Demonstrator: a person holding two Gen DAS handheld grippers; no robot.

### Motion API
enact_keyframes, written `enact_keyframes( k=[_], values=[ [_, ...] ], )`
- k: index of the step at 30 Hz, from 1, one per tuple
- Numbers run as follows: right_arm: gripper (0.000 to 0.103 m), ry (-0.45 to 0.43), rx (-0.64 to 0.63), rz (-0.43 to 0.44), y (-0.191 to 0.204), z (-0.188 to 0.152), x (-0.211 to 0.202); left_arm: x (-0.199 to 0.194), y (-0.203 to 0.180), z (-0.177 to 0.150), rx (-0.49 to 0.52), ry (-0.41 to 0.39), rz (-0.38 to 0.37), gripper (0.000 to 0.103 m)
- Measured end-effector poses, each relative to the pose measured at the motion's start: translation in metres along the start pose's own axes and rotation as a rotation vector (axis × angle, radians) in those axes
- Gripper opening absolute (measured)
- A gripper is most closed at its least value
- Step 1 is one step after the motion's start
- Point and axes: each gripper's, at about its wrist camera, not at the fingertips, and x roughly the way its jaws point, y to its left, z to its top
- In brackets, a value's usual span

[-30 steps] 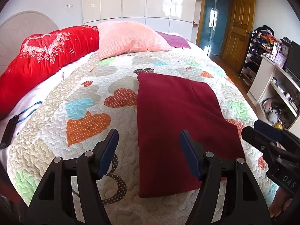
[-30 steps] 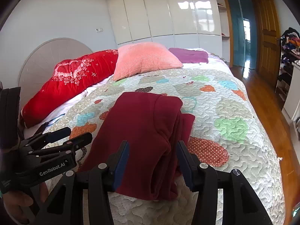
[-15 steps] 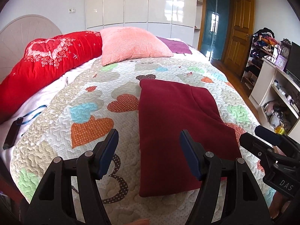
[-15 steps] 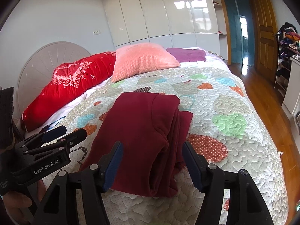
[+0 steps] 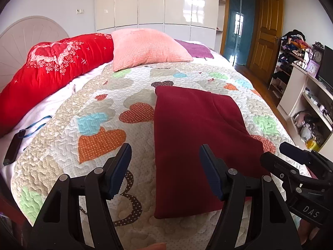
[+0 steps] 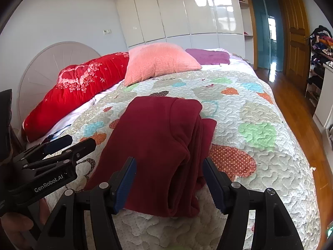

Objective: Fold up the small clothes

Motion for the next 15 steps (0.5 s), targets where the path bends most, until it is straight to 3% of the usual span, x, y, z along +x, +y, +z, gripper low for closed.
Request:
enact_keyframes(
  k=[15],
  values=[
    [0.064,0.022,0.006,0.001,0.0011,-0.0023,0.0071,0.0052,-0.0016,-0.0027,0.0,0.012,0.002,0.068]
  ],
)
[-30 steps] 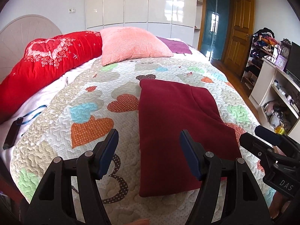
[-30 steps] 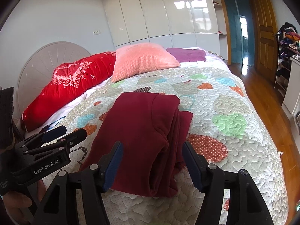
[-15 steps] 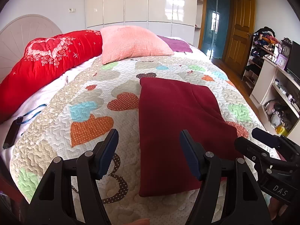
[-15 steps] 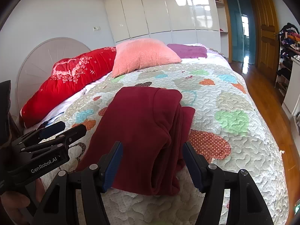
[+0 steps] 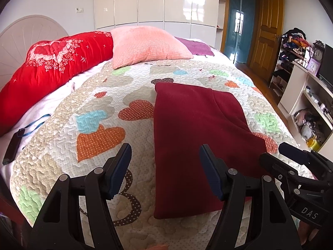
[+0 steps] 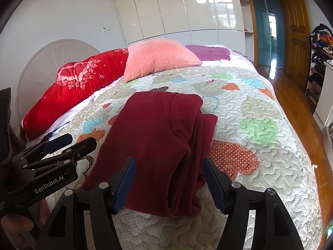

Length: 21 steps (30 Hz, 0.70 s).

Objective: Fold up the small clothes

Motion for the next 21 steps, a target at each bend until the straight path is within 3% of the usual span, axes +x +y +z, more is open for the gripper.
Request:
enact_keyframes(
  k=[21],
  values=[
    [0.064,0.015,0.005,0.006,0.0019,-0.0019,0.0063,0.0014,0.0007,-0.001,-0.004,-0.02,0.006,0.068]
  ],
)
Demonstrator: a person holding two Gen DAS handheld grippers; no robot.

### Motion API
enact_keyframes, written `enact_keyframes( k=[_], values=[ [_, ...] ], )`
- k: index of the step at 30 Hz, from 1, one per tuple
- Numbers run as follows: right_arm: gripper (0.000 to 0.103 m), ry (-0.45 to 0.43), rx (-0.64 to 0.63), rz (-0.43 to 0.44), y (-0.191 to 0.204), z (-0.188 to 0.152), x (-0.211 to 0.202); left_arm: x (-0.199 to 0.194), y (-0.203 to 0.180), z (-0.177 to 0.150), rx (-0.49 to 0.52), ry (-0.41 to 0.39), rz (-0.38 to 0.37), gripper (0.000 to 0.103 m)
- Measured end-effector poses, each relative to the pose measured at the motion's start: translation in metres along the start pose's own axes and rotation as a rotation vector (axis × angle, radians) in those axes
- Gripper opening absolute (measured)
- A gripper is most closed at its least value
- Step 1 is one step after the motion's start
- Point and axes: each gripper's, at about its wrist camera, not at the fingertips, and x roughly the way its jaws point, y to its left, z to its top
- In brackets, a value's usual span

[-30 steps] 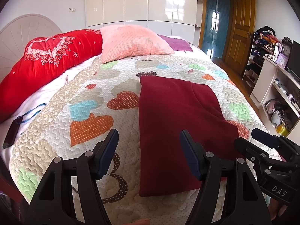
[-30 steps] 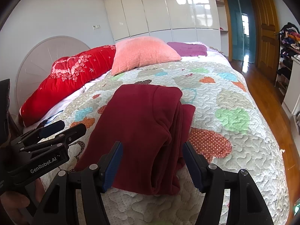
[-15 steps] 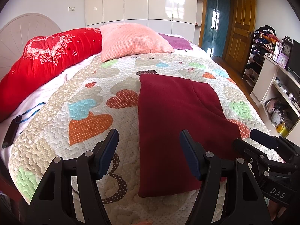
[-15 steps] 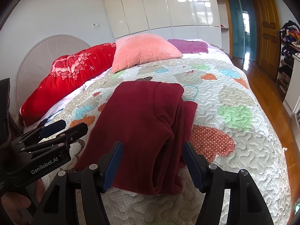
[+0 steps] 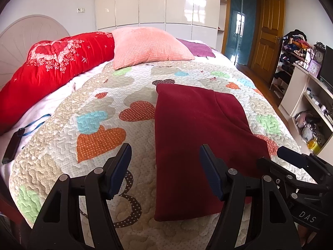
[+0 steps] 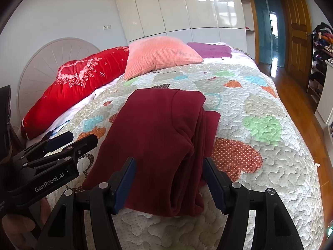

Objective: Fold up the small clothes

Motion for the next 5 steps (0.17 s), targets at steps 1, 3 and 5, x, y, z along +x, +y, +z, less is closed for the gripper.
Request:
enact_keyframes(
  k=[1,3,5],
  values=[
    [0.064,0.002,0.002,0.001,-0.0005,-0.0004,0.0005,-0.0004,0.0004,-0.0004,0.0,-0.007,-0.002,0.068],
    [0.064,0.003,0.012,0.007,-0.003,-0.0007,0.0005,-0.0006,0.0028,-0.0001,-0.002,-0.012,-0.004,0.068],
    [0.064,0.0,0.019,0.008,-0.0101,0.001,-0.0005,0.0005,0.0083,0.0028,0.003,-0.006,-0.006,0.068]
  ],
)
